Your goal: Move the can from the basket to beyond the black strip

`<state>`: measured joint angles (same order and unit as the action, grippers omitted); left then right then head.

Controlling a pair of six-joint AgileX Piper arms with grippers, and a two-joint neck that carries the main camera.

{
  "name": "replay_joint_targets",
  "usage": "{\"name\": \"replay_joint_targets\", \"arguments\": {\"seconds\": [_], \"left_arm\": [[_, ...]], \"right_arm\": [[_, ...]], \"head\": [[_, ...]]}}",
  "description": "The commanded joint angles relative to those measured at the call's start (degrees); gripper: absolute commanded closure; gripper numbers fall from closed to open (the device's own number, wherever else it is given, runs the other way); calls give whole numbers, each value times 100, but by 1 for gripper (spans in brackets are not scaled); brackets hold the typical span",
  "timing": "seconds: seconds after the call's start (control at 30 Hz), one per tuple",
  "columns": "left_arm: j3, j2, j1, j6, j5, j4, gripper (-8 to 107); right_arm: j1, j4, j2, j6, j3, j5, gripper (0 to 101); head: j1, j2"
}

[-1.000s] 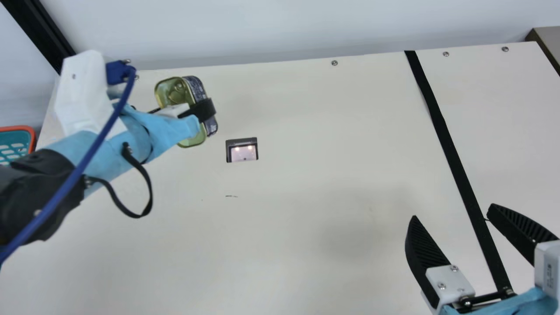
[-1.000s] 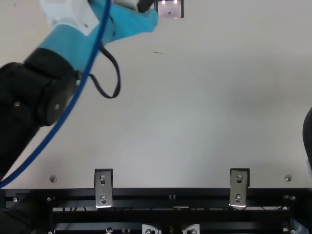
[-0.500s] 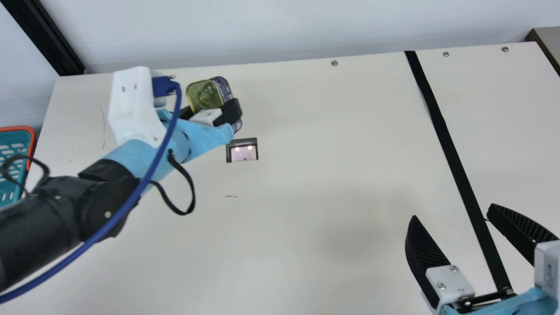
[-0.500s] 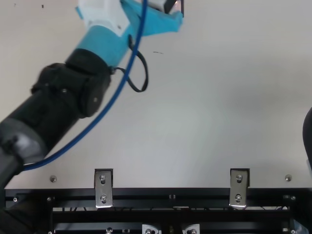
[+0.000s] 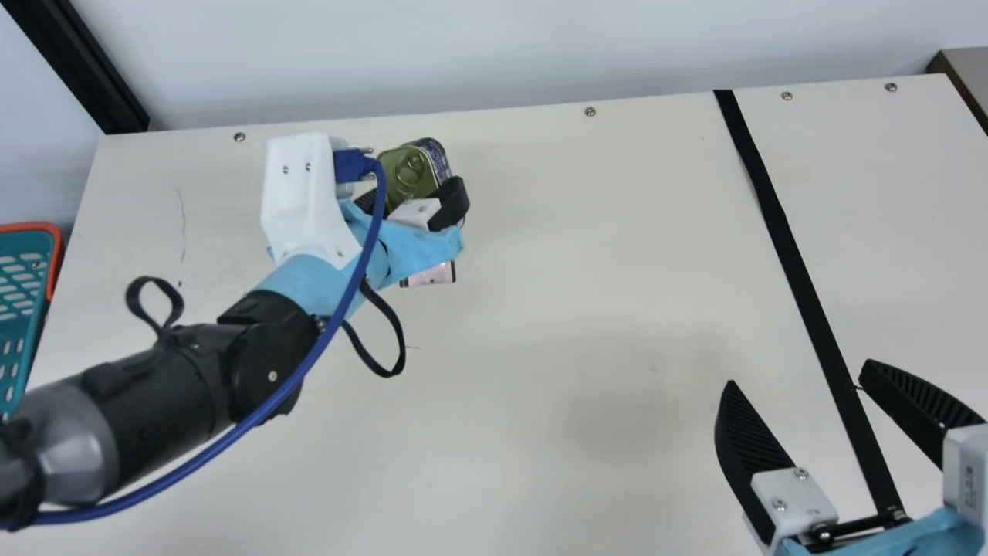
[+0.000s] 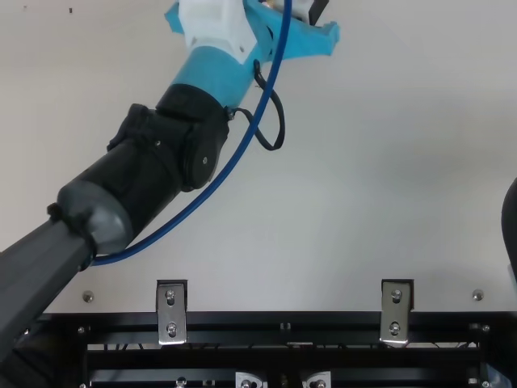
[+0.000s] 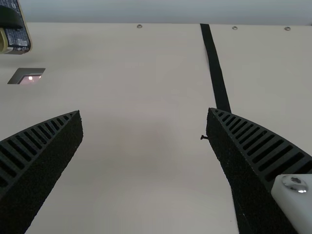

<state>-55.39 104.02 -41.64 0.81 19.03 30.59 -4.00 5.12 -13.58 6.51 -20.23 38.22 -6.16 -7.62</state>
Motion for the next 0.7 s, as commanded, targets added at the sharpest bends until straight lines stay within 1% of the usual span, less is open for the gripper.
{"name": "replay_joint_targets", "arguments": {"seconds": [0.0,0.43,0.53,0.67], "left_arm": [[-4,34,-9,-74,56,43,89],[177,90,-17,-590,499,146,89],[214,60,-14,-644,470,172,89],[240,-83,-70,-638,220,122,89]], "right_arm": [[0,0,0,0,0,0,0],[0,0,0,0,0,0,0],[0,0,0,0,0,0,0],[0,0,0,0,0,0,0]], "head": [[-16,-10],[-16,-10],[-16,-10],[-16,-10]]}}
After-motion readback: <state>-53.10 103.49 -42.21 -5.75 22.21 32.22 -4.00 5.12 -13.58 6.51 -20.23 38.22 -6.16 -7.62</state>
